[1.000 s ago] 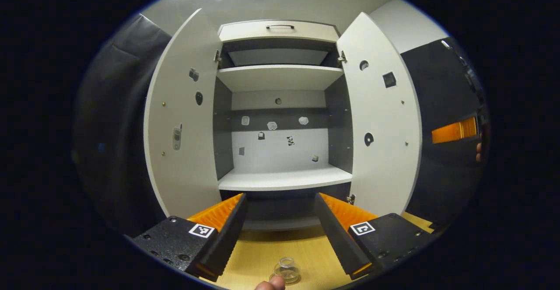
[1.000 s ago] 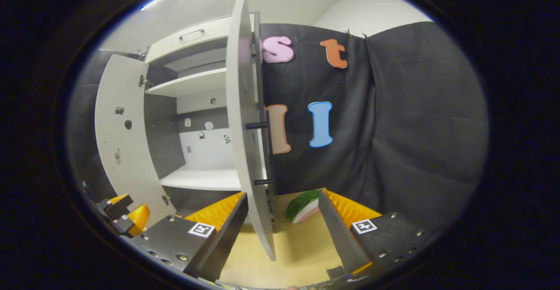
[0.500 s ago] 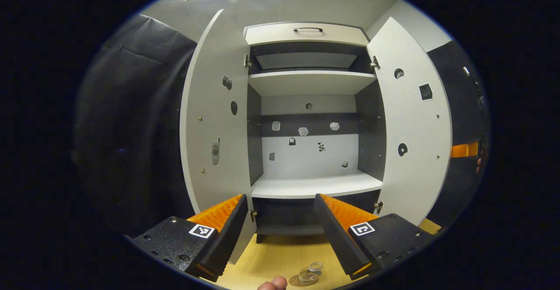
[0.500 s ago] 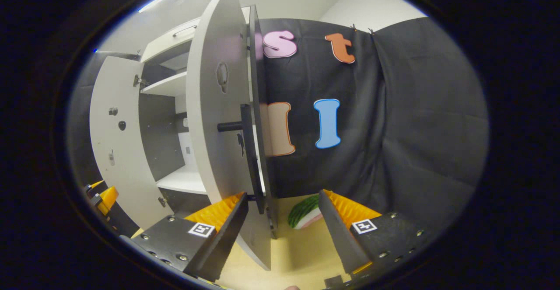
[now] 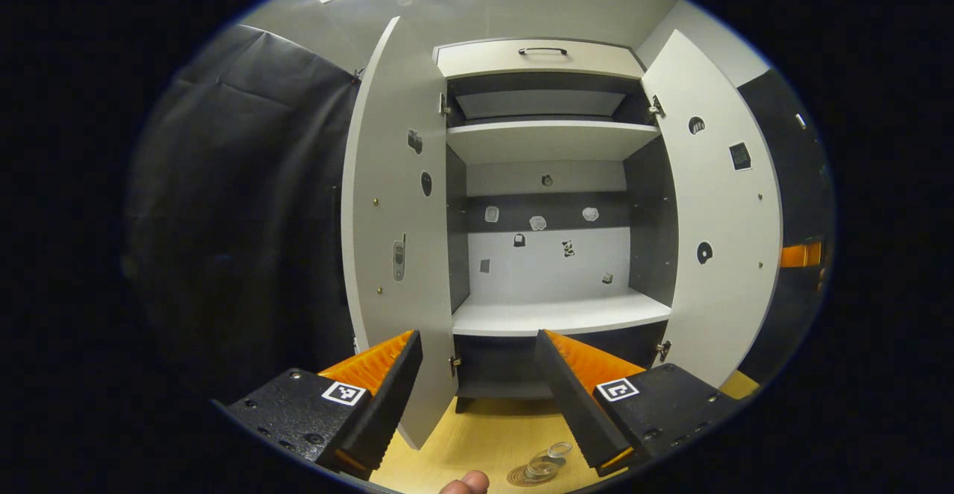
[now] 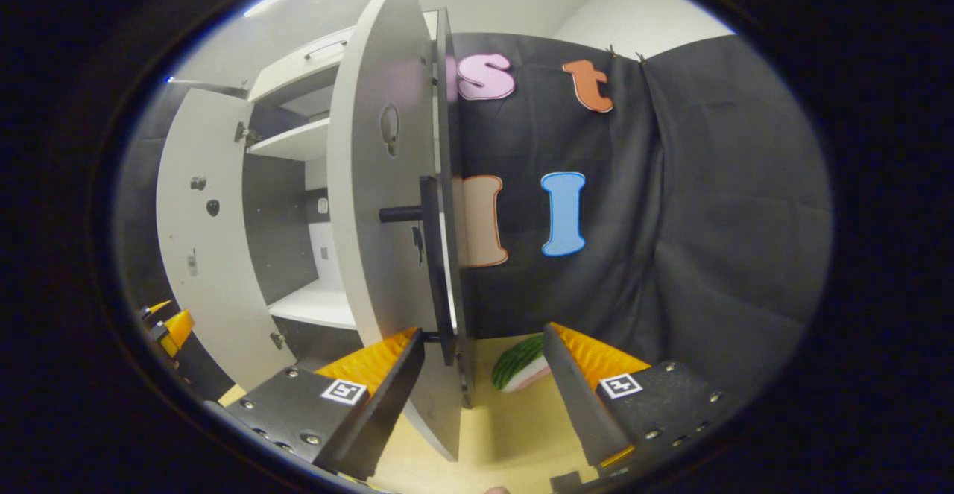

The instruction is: Grasp the bottle in the cabinet with the left hand and place it on the coaster, then close the right door with the right hand and the left door with the left hand.

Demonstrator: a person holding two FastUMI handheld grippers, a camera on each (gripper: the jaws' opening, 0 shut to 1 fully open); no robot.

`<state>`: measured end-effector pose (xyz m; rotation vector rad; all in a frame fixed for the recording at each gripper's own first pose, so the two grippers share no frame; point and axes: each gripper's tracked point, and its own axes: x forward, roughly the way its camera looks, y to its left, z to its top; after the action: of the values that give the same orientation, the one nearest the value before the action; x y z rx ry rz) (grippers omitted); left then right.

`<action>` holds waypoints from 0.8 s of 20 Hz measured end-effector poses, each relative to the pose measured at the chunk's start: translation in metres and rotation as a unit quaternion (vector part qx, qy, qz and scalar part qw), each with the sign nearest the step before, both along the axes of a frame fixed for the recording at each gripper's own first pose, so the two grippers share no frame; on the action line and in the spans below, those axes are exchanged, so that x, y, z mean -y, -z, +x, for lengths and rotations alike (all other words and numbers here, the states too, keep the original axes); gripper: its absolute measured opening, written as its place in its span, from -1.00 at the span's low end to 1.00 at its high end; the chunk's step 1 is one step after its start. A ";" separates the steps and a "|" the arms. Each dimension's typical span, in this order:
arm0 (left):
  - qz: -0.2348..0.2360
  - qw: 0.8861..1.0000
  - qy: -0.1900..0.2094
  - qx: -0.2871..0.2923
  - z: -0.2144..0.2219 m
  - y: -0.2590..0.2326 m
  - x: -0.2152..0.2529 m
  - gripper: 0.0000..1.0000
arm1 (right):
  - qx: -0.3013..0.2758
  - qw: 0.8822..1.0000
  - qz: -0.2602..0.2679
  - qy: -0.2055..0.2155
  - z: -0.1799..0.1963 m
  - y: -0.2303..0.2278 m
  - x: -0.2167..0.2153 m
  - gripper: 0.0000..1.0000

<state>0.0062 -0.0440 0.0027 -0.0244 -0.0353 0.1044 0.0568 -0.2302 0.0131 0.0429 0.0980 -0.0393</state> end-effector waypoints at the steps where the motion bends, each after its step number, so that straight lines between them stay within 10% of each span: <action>1: -0.002 1.000 -0.001 0.001 -0.001 -0.001 -0.001 0.93 | 0.001 1.000 0.000 0.000 0.000 -0.001 0.000 0.95; 16: -0.002 1.000 -0.024 0.014 -0.013 -0.009 -0.026 0.93 | 0.002 0.995 0.026 -0.096 0.020 0.008 -0.088 0.95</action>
<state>-0.0065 -0.0178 0.0120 -0.0283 -0.0635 0.1518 0.0769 -0.1419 0.0048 0.0855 0.0991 0.1553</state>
